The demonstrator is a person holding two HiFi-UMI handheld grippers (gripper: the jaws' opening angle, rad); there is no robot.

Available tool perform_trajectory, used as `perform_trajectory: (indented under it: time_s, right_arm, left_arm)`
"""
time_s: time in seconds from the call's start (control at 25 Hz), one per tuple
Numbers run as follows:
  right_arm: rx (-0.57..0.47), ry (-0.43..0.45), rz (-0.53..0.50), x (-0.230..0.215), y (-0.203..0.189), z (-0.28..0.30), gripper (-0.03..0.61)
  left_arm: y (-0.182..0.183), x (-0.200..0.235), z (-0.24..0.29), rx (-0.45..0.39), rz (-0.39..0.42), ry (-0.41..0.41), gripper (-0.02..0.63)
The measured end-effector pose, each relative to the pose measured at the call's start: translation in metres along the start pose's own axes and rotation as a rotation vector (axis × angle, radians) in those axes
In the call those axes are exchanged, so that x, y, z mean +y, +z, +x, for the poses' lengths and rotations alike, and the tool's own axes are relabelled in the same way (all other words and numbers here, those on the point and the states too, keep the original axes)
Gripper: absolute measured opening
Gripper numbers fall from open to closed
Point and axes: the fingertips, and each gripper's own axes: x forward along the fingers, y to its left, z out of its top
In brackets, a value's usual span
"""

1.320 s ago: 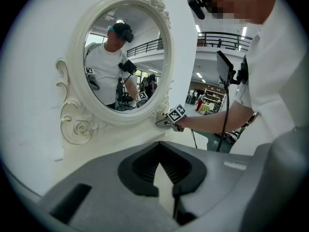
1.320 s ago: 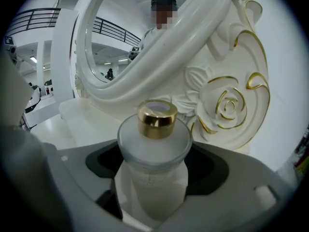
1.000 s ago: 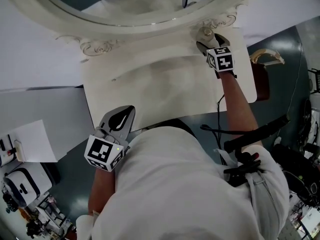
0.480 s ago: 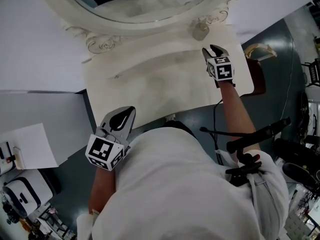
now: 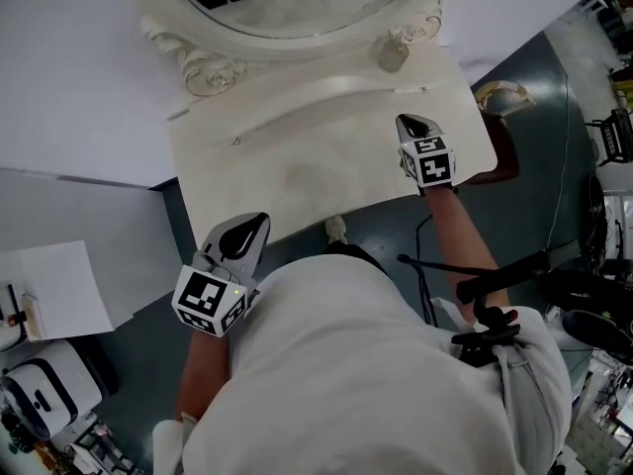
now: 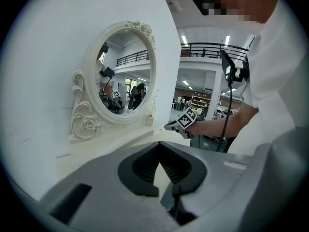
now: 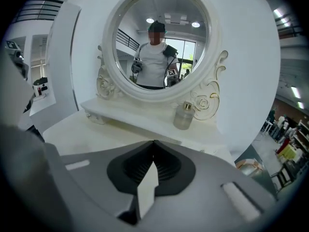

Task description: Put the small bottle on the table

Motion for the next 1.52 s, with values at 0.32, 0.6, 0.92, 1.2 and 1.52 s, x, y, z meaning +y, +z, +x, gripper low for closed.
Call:
perform_trajectory:
  time_s: [0.32, 0.6, 0.92, 1.2, 1.52]
  right_arm:
    - [-0.025, 0.042, 0.030, 0.067, -0.012, -0.053, 0.002]
    - [-0.030, 0.098, 0.019, 0.122, -0.023, -0.088, 0.000]
    - [-0.051, 0.175, -0.015, 0.202, -0.032, -0.139, 0.000]
    - [-0.059, 0.246, -0.055, 0.258, -0.040, -0.171, 0.000]
    - [-0.084, 0.280, -0.092, 0.295, -0.034, -0.192, 0.000]
  left_arm:
    - [-0.026, -0.016, -0.039, -0.009, -0.009, -0.024, 0.003]
    - [-0.048, -0.027, -0.058, -0.007, -0.011, -0.047, 0.003]
    - [-0.076, -0.043, -0.101, -0.013, -0.027, -0.066, 0.003]
    - [-0.092, -0.054, -0.124, -0.015, -0.018, -0.066, 0.003]
    - [-0.100, -0.062, -0.145, -0.021, -0.001, -0.068, 0.003]
